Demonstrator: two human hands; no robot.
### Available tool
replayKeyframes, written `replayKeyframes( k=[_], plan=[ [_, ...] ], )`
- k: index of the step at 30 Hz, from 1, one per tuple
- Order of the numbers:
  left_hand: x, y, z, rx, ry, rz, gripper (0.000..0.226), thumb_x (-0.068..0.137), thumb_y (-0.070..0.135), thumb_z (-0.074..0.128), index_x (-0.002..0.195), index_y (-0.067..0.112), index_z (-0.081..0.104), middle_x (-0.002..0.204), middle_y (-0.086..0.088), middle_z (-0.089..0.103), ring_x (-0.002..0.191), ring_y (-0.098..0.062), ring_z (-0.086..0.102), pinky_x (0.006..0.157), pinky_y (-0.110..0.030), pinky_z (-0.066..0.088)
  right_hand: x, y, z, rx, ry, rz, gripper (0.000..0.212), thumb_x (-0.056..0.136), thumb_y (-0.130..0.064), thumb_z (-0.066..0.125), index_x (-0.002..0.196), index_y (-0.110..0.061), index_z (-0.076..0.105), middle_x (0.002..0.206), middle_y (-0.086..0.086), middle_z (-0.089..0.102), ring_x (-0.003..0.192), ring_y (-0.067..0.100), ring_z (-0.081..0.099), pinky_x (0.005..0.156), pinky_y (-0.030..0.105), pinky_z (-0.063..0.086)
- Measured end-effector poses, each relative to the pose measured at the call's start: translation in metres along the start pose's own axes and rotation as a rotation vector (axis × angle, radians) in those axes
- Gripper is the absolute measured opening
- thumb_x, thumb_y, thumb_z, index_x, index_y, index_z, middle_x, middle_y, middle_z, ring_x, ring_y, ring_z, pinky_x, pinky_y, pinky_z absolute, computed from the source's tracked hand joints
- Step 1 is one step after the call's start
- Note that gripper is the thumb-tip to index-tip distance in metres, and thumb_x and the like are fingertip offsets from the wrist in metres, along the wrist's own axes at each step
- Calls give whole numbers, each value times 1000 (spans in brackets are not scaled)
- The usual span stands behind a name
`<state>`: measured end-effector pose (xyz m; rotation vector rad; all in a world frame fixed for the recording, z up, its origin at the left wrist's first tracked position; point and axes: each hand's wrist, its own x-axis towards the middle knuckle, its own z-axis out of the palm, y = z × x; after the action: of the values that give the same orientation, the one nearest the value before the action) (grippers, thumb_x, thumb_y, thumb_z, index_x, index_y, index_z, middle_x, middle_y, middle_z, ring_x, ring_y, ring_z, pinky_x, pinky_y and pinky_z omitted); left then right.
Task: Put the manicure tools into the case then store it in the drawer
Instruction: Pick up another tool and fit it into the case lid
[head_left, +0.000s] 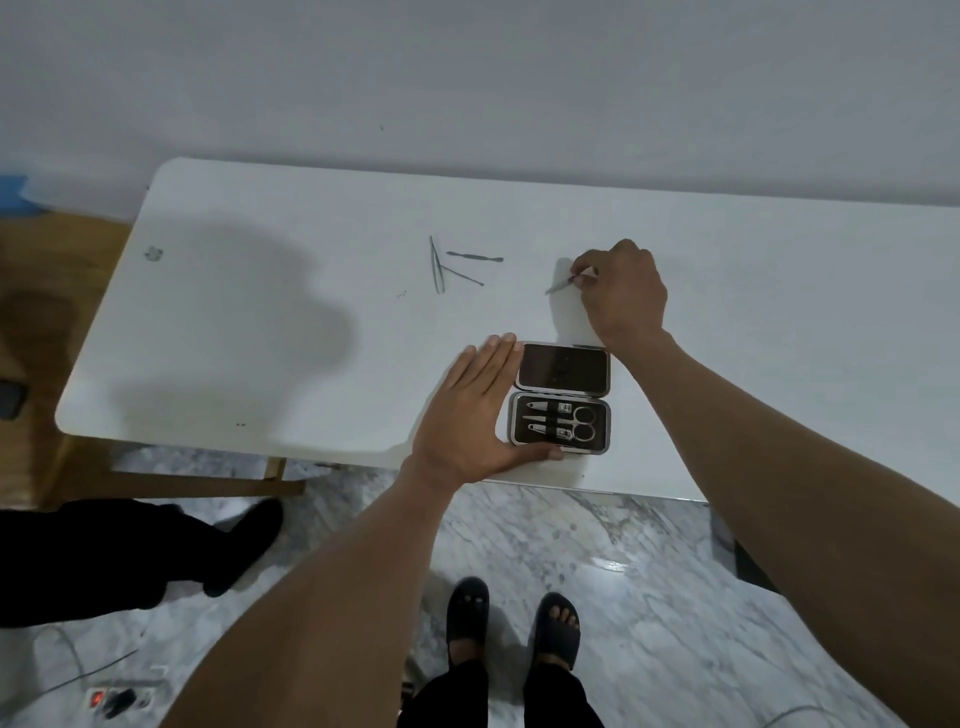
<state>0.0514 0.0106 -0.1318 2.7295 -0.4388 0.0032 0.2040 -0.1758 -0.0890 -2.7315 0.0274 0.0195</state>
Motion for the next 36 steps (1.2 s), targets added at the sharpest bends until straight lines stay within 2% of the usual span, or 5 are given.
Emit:
replayKeyframes(
  k=[4,11,17,23,36],
  plan=[
    [0,0,0,2,12,-1,130,73,95,52,164,7,24,173,-5,21,161,-17,14,132,-43,14,-1,4,-3,-70,-15,-43,12,91,-17,59,95,-20,70,102,9,54,107,29,48,63,34,41],
    [0,1,0,-14,41,7,129,73,94,53,162,4,29,171,-8,27,160,-19,20,131,-45,19,-8,3,-1,-182,-120,-102,16,94,-11,50,109,-7,56,111,15,57,107,33,50,79,42,45],
    [0,0,0,-12,29,16,125,76,92,54,162,5,28,171,-8,26,160,-20,19,131,-46,19,-20,3,-17,97,-145,-43,12,93,-11,52,101,-13,59,95,5,68,87,26,62,75,40,53],
    [0,1,-3,-14,-12,2,127,75,94,49,164,8,24,173,-6,22,161,-18,14,132,-43,13,-46,7,-31,365,-150,-5,5,83,-10,72,83,-15,69,70,-5,64,65,4,59,68,23,49],
    [0,2,-3,-6,-46,-12,135,70,104,30,165,9,18,174,-5,17,162,-16,10,133,-41,8,-112,34,-44,489,-227,125,11,78,-7,74,85,-14,78,75,4,75,71,9,66,61,8,46]
  ],
)
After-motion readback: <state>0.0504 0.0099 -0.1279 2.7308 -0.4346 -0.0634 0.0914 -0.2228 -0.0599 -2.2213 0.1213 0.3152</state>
